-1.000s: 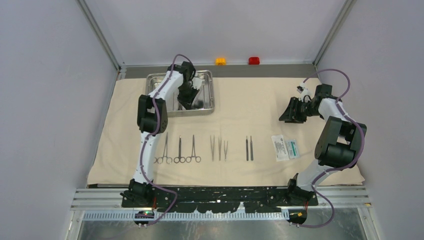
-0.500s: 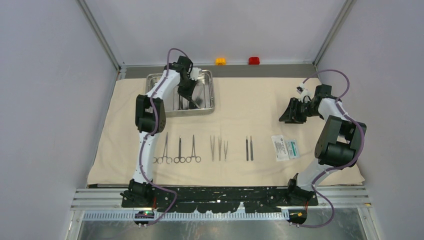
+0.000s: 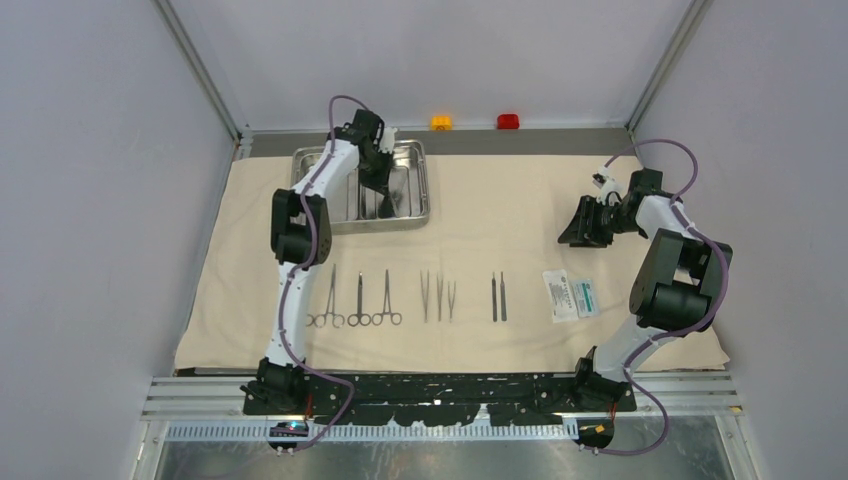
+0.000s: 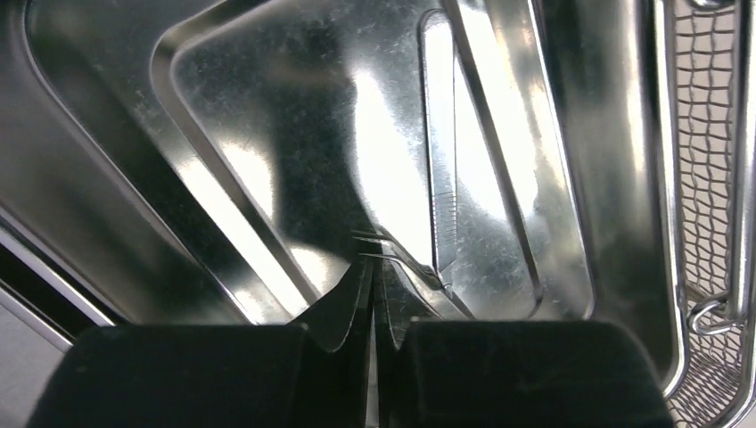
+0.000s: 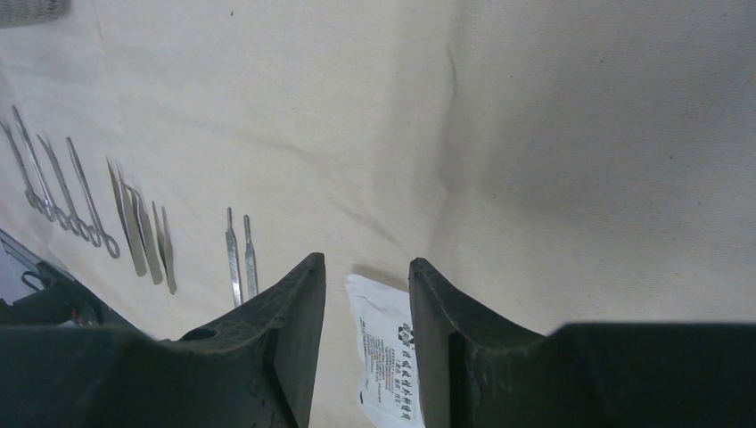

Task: Open and lay out the surgical kit
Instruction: Adjust the medical item in the container, then pick up the medical item from the container.

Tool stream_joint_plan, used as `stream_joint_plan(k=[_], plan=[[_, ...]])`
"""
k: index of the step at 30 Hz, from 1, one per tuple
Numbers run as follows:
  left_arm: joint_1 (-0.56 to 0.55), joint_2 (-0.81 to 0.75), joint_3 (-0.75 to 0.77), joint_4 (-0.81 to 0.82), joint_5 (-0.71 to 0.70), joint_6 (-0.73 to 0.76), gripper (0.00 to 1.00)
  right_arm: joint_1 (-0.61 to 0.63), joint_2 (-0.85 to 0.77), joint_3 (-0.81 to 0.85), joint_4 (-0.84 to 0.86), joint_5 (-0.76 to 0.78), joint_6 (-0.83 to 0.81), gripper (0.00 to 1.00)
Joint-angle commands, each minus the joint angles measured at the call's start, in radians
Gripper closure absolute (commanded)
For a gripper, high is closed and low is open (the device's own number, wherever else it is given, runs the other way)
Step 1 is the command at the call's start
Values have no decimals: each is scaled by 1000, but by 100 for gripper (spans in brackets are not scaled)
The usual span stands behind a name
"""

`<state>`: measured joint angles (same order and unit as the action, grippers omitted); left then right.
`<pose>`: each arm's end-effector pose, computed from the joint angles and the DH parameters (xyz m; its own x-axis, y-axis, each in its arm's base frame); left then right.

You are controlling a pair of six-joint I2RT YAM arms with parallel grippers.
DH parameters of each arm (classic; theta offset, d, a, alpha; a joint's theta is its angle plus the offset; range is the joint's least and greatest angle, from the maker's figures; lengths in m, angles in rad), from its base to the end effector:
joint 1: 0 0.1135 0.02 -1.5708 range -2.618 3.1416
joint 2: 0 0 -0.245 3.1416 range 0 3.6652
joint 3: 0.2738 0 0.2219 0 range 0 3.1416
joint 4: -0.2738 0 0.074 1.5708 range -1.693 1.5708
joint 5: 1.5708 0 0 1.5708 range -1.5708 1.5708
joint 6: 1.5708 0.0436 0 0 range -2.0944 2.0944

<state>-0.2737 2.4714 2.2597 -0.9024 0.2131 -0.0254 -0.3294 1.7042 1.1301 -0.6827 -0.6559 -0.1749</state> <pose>0.4644 -0.1399 0.1748 -0.8728 0.2193 -0.4360 0.3319 0.9217 -0.2010 0.2907 -0.0713 0.1874 -0.8998 0.1619 -0.4051 -0.0797 0.8520 0.5175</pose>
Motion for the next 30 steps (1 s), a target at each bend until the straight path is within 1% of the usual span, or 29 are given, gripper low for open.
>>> stream_joint_plan(k=[1,5,9,15,23,25,30], plan=[[31,-70,-17,56,49,-89,93,-3,-2,38,-6,-2,-17,55],[35,-83,-24,40,64,-126,86,-2,-3,39,-8,-2,-17,55],[37,-116,-55,42,62,-162,72,-2,-7,37,-9,-1,-18,55],[39,-129,-80,44,66,-231,63,-3,-14,37,-8,1,-20,55],[41,-70,-45,39,97,-292,62,-2,-18,34,-8,3,-18,55],[41,-59,-46,41,98,-301,63,-3,-18,34,-8,3,-18,55],[40,-34,-55,63,129,-326,71,-2,-18,35,-9,5,-18,55]])
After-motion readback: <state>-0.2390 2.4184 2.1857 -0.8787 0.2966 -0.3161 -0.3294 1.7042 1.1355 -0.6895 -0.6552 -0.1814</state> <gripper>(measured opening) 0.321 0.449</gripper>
